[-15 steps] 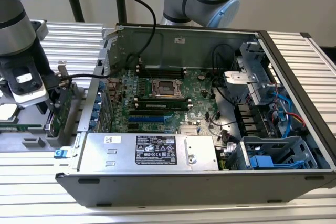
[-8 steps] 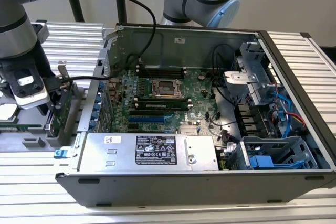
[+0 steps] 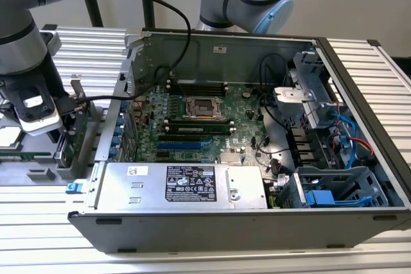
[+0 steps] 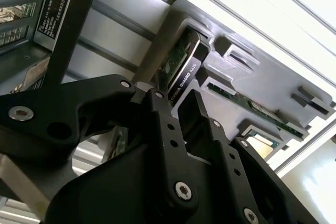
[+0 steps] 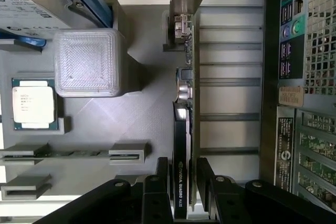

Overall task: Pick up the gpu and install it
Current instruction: 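Pick up the gpu and move the gpu toward the slot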

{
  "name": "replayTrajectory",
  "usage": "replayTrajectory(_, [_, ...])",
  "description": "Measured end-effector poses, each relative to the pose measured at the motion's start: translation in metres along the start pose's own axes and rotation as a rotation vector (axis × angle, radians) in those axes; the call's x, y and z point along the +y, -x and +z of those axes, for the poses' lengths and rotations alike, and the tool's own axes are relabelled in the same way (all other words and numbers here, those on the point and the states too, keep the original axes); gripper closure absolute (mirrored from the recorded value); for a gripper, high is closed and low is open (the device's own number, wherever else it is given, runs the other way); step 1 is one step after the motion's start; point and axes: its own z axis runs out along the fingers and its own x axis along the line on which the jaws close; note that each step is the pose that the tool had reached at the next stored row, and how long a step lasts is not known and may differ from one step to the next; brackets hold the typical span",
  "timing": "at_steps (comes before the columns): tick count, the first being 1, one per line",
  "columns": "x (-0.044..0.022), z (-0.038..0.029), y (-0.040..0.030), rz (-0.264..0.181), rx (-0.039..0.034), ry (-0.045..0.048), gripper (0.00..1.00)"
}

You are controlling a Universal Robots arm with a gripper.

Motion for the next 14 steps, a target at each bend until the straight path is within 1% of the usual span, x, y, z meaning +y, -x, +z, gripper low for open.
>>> replayTrajectory(14, [0.0,0.0093,-0.0001,0.0,0.0,-0.0008,0.0])
